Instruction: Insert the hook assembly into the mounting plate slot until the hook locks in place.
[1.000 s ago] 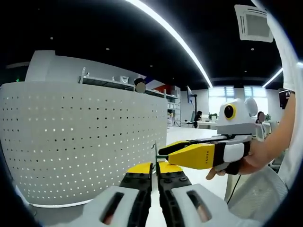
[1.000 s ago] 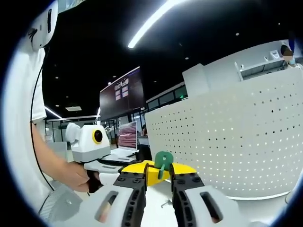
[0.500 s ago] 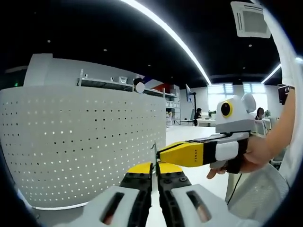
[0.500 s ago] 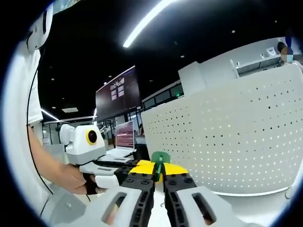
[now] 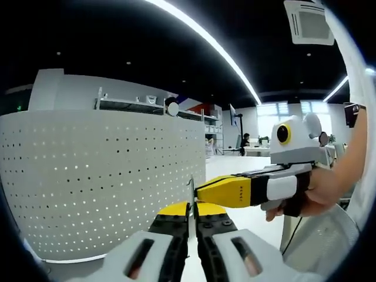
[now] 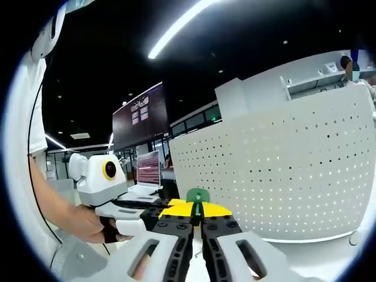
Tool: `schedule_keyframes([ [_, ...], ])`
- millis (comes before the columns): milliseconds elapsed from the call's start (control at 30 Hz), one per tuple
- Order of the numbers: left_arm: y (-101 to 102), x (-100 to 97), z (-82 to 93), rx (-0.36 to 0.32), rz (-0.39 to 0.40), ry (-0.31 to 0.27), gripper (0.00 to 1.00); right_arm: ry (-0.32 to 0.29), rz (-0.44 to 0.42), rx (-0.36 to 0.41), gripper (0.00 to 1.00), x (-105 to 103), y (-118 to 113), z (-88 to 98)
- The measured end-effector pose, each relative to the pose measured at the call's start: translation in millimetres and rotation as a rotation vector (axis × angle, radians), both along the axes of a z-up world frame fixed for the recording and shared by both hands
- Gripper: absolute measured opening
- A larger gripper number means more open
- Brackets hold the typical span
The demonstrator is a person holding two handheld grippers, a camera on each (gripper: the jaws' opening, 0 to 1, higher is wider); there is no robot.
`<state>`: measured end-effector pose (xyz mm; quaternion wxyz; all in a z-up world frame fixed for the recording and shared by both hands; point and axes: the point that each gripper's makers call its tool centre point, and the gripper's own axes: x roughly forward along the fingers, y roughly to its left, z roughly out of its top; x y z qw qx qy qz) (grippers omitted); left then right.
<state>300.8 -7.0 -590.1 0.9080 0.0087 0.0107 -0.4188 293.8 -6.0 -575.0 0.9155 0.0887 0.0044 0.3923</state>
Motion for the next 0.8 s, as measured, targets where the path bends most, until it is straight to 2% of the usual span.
schedule_keyframes([
  [300,-0.6,1.8,2.7,-0.017,0.000,-0.006,0.04,0.000,-0.003,0.005,0.00,0.9,-0.6,3.6],
  [400,-0.1,3.2,-1.2,-0.015,-0.004,0.015,0.06,0.005,0.000,0.002,0.00,1.1,0.8,1.7],
  [467,0.1,4.2,-3.7,-0.007,-0.002,0.021,0.16,0.008,0.000,0.005,0.00,1.1,0.9,1.6],
  [533,0.1,5.3,-8.4,-0.001,-0.001,0.045,0.30,0.006,-0.002,0.004,0.00,1.2,0.7,2.3],
  [667,-1.9,5.1,-14.8,0.010,-0.006,0.065,0.46,0.013,-0.001,0.009,0.00,2.6,1.0,0.8],
  [733,-4.2,4.2,-22.1,0.013,-0.017,0.110,0.55,0.012,0.002,0.006,0.00,2.3,2.1,0.9],
  [800,-5.3,5.6,-24.7,0.018,-0.010,0.112,0.70,0.010,0.006,0.006,0.01,2.1,3.4,1.2],
])
